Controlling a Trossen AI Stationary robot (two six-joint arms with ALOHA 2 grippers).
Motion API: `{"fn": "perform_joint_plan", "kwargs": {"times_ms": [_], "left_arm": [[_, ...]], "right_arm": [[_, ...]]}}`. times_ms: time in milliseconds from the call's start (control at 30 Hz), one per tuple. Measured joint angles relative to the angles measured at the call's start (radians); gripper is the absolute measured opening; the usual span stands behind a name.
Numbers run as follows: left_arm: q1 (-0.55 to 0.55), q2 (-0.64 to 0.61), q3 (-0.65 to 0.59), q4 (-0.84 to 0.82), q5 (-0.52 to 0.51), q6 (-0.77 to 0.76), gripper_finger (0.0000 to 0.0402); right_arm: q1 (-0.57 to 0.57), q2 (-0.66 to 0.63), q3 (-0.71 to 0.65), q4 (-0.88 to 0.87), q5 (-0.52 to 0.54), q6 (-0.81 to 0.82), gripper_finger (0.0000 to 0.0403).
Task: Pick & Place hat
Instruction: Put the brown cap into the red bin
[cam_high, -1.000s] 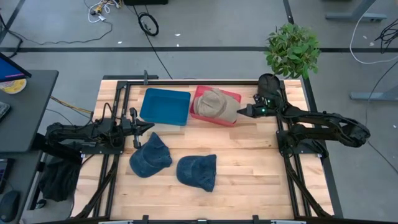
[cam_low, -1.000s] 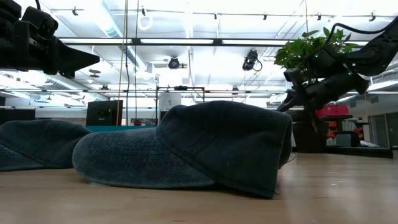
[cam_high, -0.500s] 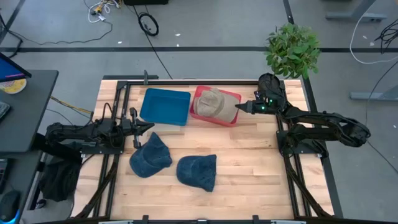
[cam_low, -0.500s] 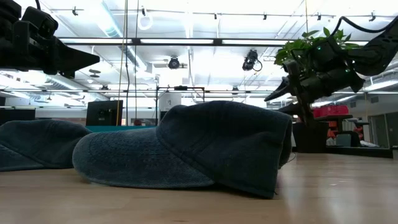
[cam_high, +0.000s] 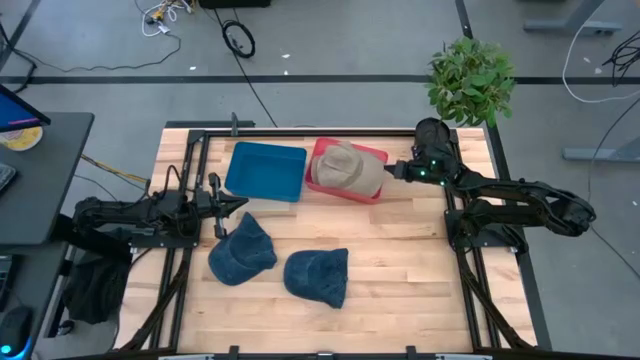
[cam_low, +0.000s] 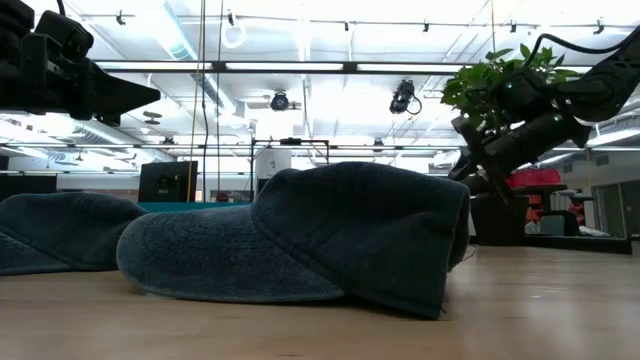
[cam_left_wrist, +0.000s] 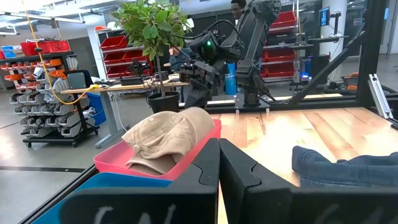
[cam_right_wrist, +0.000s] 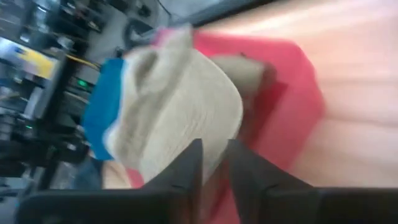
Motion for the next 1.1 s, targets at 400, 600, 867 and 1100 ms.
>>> {"fn": "perform_joint_plan", "kwargs": {"times_ms": [400, 600, 867, 1100], "left_arm": [[0.000, 0.000, 0.000, 0.000, 0.000, 0.000, 0.0003], [0.000, 0.000, 0.000, 0.000, 0.000, 0.000, 0.0003], [0.000, 0.000, 0.000, 0.000, 0.000, 0.000, 0.0003], [0.000, 0.000, 0.000, 0.000, 0.000, 0.000, 0.0003]], "right_arm": [[0.026, -0.003, 0.000, 0.262, -0.065, -0.130, 0.0003], [0.026, 0.017, 0.000, 0.119, -0.187, -0.322, 0.0002], [0.061, 0.019, 0.002, -0.035, -0.044, -0.407, 0.0001], [0.061, 0.019, 0.003, -0.055, 0.026, -0.418, 0.0001]]}}
